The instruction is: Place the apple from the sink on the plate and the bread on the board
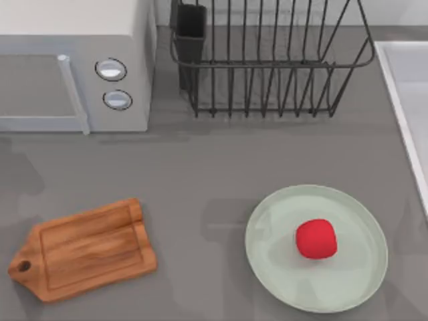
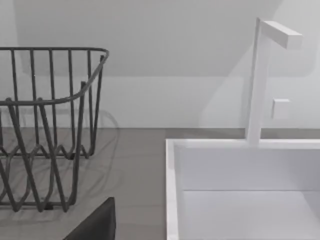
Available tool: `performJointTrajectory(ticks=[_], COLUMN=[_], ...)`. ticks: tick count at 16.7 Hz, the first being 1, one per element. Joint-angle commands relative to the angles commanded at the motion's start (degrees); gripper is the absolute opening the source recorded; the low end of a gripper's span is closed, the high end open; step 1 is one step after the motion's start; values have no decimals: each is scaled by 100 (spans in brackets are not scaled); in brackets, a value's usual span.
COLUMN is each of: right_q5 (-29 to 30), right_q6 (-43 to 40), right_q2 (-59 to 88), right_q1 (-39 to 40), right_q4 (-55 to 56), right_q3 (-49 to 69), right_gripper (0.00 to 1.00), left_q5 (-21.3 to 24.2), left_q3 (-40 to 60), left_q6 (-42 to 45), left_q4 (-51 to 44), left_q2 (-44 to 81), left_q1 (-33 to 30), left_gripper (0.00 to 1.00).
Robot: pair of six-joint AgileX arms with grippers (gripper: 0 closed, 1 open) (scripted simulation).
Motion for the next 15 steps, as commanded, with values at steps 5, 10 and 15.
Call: performJointTrajectory(ticks=[5, 10, 15], right_q5=[0, 0, 0], right_q6=[0, 0, 0], right_q2=[0, 0, 0], right_q1=[0, 0, 0], right_q4=[0, 0, 0], right_q3=[0, 0, 0], right_gripper=[100, 100, 100], left_q5=[0, 0, -1], left_q3=[777, 918, 763], left_q6=[957, 1130, 1119], left_q4=[-683, -807, -567], left_q2=[1209, 1427, 1539], left_q1=[233, 275, 262], left_gripper=[100, 100, 100])
